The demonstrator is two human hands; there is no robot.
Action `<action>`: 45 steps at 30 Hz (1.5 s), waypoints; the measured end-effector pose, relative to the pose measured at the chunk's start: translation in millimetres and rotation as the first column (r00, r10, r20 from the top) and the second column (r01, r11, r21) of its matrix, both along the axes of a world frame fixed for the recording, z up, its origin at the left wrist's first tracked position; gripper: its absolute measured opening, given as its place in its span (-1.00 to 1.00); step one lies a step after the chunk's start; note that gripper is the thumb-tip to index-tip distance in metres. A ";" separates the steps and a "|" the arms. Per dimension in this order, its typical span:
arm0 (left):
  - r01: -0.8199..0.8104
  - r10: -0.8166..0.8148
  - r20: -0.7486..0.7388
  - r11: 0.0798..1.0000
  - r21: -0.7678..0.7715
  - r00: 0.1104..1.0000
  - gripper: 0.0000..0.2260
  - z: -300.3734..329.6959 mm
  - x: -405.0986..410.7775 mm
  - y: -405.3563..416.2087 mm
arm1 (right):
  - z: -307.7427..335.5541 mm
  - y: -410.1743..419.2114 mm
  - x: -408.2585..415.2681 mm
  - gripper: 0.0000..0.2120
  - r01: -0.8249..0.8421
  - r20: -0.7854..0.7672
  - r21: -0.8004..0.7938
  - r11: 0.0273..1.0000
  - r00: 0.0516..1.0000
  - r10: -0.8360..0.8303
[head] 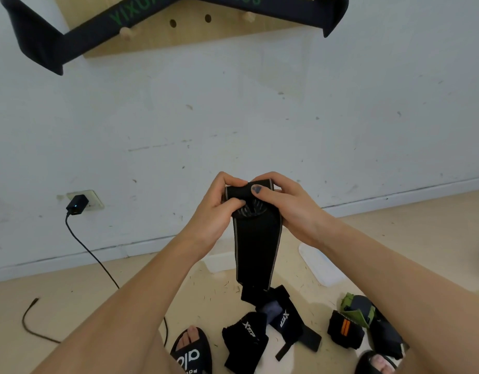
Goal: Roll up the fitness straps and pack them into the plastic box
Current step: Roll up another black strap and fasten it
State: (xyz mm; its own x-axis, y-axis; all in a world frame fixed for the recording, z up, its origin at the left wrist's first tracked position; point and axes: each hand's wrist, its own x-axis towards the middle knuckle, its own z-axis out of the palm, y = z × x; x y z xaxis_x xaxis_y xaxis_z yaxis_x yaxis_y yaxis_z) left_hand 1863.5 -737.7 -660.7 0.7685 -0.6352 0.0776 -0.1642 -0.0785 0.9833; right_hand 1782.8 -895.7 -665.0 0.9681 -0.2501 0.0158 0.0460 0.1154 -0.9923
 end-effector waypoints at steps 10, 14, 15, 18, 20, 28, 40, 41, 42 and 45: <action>-0.050 0.053 -0.044 0.996 0.072 0.998 -0.91 3.3 -8.7 -6.2 | -4.4 3.9 2.9 -0.75 -0.047 -0.117 0.074 0.996 0.992 0.055; -0.035 0.038 -0.028 0.995 0.088 0.999 -0.87 3.4 -15.0 -10.7 | -9.9 8.9 6.1 -0.70 0.056 -0.112 -0.055 0.997 0.992 -0.062; -0.035 0.040 -0.069 0.997 0.069 0.997 -0.86 3.7 -15.1 -11.2 | -9.9 8.2 5.8 -0.74 0.071 -0.087 -0.045 0.996 0.993 -0.075; -0.006 0.011 -0.190 1.000 0.028 0.982 -0.67 4.3 -12.5 -8.7 | -8.7 7.5 4.9 -0.84 0.089 -0.057 -0.037 0.995 0.994 -0.091; 0.011 -0.002 -0.188 0.999 0.049 0.982 -0.64 5.4 -13.9 -7.0 | -10.2 8.7 4.7 -0.83 0.085 -0.062 -0.047 0.995 0.994 -0.088; -0.141 0.141 -0.031 0.990 0.009 0.990 -0.83 15.5 -4.4 -6.3 | 2.4 3.6 7.9 -0.46 0.158 -0.202 0.119 0.980 0.970 -0.131; -0.033 0.032 0.013 0.999 0.040 0.999 -0.82 8.4 -9.0 -3.0 | -1.4 13.4 7.2 -0.64 0.052 -0.132 0.005 0.999 0.990 -0.051; -0.032 0.032 -0.021 0.999 0.020 0.999 -0.83 8.8 -7.2 -3.2 | -1.1 12.2 7.0 -0.68 0.049 -0.113 0.022 0.999 0.992 -0.047; -0.023 0.024 -0.066 1.000 0.008 0.998 -0.80 9.2 -5.8 -3.3 | -1.4 11.1 6.4 -0.73 0.044 -0.098 0.032 0.999 0.994 -0.040; 0.032 -0.034 -0.181 0.999 -0.017 0.983 -0.80 5.3 -4.3 -2.2 | -0.6 9.2 4.6 -0.81 0.019 -0.055 0.037 0.999 0.998 -0.017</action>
